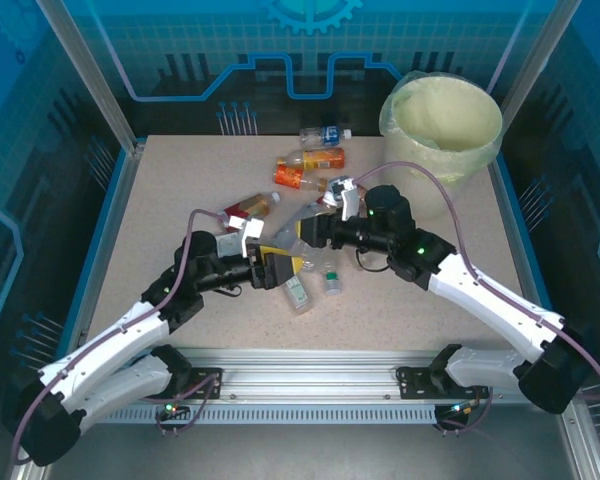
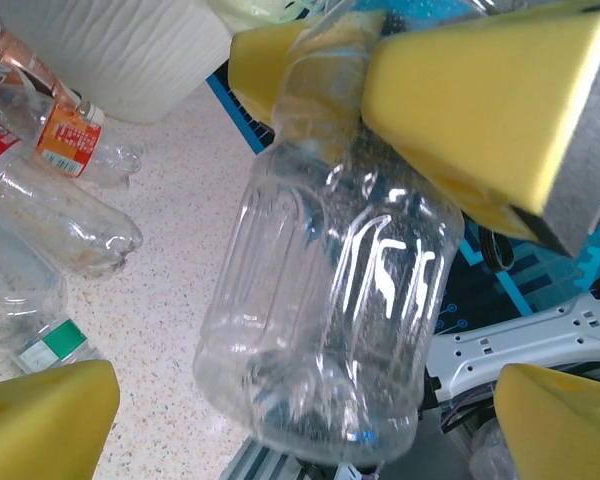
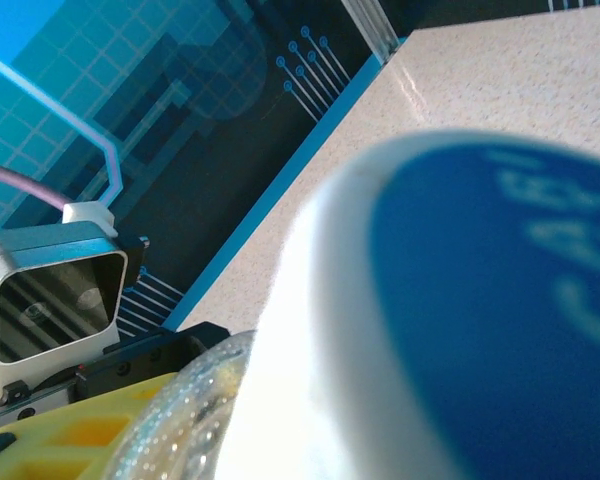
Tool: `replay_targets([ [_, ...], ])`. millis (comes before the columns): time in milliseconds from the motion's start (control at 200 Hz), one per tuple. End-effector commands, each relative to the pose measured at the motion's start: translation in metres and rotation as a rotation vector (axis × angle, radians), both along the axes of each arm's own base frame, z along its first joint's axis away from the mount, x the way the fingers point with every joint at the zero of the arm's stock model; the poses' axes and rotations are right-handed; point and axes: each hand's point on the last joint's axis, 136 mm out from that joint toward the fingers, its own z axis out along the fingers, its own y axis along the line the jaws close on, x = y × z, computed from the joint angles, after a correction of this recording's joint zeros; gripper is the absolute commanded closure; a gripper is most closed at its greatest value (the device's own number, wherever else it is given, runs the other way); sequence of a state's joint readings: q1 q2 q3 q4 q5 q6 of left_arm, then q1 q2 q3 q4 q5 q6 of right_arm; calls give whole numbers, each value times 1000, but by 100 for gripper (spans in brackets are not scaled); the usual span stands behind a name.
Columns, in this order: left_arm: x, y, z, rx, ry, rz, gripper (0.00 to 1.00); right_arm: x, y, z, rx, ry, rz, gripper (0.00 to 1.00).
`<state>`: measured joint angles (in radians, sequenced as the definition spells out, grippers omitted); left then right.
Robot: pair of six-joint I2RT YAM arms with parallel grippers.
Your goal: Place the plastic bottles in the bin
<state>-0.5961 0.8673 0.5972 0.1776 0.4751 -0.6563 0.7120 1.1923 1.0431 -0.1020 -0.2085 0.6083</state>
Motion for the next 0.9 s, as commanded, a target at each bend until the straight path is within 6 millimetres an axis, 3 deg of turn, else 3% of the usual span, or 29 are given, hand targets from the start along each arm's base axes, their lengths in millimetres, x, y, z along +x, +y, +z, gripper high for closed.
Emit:
replay_targets([
  [0, -4, 4, 6, 5, -62, 4, 1, 6, -17, 15, -30, -54, -46, 60],
  [175, 3, 15, 3, 37, -71, 88, 1, 17, -34, 26, -57, -88, -104, 60],
  [465, 24, 55, -34, 205, 0, 344, 1, 49, -74, 54, -168, -121, -236, 62],
  [710, 35, 93, -73, 339, 96, 549, 1, 74, -106, 103, -209, -225, -341, 63],
  [895, 38, 109, -89, 375, 139, 638, 1, 98, -147, 144, -243, -311, -500, 63],
])
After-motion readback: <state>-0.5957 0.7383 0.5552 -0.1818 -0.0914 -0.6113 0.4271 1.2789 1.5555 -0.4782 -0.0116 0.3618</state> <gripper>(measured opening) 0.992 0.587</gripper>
